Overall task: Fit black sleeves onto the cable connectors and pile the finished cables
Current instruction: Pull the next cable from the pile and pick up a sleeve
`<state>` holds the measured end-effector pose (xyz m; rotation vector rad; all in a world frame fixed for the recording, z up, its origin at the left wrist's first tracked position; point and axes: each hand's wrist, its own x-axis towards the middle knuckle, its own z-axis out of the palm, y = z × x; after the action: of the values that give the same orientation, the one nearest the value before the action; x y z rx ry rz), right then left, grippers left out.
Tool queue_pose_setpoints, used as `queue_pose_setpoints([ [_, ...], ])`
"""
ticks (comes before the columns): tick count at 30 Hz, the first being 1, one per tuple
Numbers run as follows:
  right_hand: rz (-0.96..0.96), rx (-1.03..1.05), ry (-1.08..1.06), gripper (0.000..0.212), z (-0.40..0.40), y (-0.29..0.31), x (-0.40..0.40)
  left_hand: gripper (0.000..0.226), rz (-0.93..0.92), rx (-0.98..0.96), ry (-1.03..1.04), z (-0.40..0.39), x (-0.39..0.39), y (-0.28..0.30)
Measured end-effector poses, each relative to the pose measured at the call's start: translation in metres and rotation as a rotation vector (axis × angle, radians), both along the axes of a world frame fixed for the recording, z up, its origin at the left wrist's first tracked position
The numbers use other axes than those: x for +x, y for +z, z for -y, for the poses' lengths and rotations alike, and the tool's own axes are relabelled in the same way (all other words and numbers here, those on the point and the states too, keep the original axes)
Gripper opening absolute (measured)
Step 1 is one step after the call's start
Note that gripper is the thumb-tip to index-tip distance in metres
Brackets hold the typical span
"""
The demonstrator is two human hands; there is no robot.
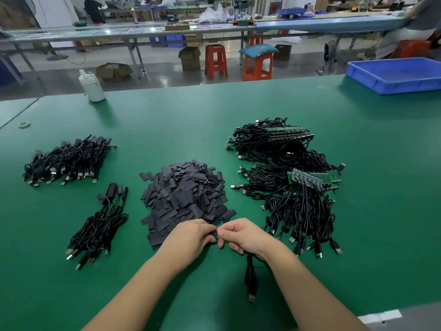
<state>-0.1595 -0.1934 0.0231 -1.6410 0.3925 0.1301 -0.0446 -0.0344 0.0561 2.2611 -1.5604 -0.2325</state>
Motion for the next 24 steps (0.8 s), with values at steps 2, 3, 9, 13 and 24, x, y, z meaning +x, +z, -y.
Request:
queue_pose_setpoints([
  [2,0.011,0.02,-0.039,0.014,-0.0004,-0.0012,-0.0003,0.026,-0.012,-0.034,0.027,0.0008,-0.0034,-0.0016],
  [3,0.015,0.03,-0.055,0.014,-0.0008,-0.0015,-0.0004,0.024,-0.019,-0.048,0.042,0.0009,-0.0045,-0.0024],
  [9,0.019,0.092,-0.08,0.018,-0.0003,-0.0008,-0.0026,0.024,-0.073,-0.126,0.174,0.0022,-0.0038,-0.0042],
  [13,0.024,0.061,-0.077,0.018,-0.0007,-0.0025,-0.0033,0.026,-0.075,-0.089,0.14,0.0022,-0.0035,-0.0039],
  [24,-0.041,0.07,-0.088,0.016,-0.0053,-0.0003,-0.0005,0.024,-0.042,-0.147,0.081,-0.0025,-0.0099,-0.0027],
])
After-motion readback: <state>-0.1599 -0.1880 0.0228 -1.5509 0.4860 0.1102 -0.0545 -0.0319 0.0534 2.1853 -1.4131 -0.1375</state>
